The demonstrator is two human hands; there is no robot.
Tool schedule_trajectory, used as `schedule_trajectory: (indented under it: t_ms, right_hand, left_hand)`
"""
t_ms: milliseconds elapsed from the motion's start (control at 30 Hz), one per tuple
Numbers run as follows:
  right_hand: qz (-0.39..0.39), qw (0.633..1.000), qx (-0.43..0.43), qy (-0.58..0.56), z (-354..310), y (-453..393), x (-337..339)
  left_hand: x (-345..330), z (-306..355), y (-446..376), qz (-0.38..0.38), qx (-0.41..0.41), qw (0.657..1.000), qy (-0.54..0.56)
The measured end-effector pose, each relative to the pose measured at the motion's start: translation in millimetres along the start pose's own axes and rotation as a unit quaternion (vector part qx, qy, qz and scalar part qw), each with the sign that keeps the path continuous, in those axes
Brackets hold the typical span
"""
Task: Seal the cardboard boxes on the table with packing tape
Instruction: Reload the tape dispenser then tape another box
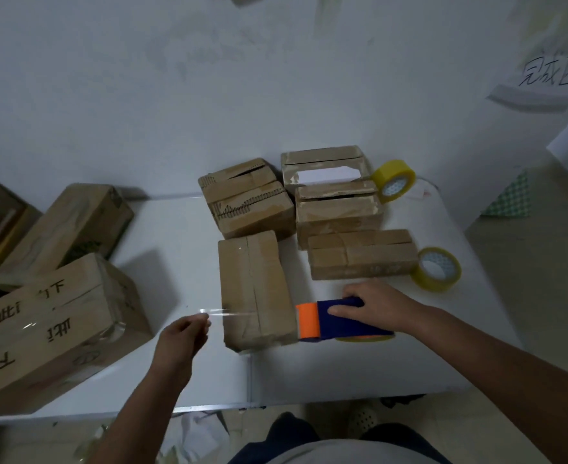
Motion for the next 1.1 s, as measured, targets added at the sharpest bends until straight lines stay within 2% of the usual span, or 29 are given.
schedule_trajectory:
  t_ms: [167,633,933,1100]
  right_hand:
    - [-0.022,0.999,-0.007,0.040,9.0,-13.0,-7.7]
    - [0.003,0.988,-0.036,0.148,3.4,-29.5,-1.9]
    - [-0.004,0.988,-0.038,0.152,4.2,-39.6,-6.6]
    - [-0.014,0.984,-0.047,0.174,5.8,-47.4,-13.8]
  left_hand:
    - [5.3,-32.0,15.5,0.005,0.045,0.999,-0.013]
    - [-14.2,-44.6,23.4,0.105,0.033,0.994,0.019]
    - [-14.4,-52.4,21.5,0.123,0.022,0.992,0.020]
    - [-18.3,-61.2,17.5,0.098,0.033,0.995,-0.005]
Point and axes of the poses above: each hand's wrist, its own y-axis away from the middle knuckle, its own x-axis out of the back of the hand, z = x × y, the point moved 2 cm from there along -y, towards the middle knuckle, and after that the axes turned 10 degrees about -z, right-handed, at the moved point
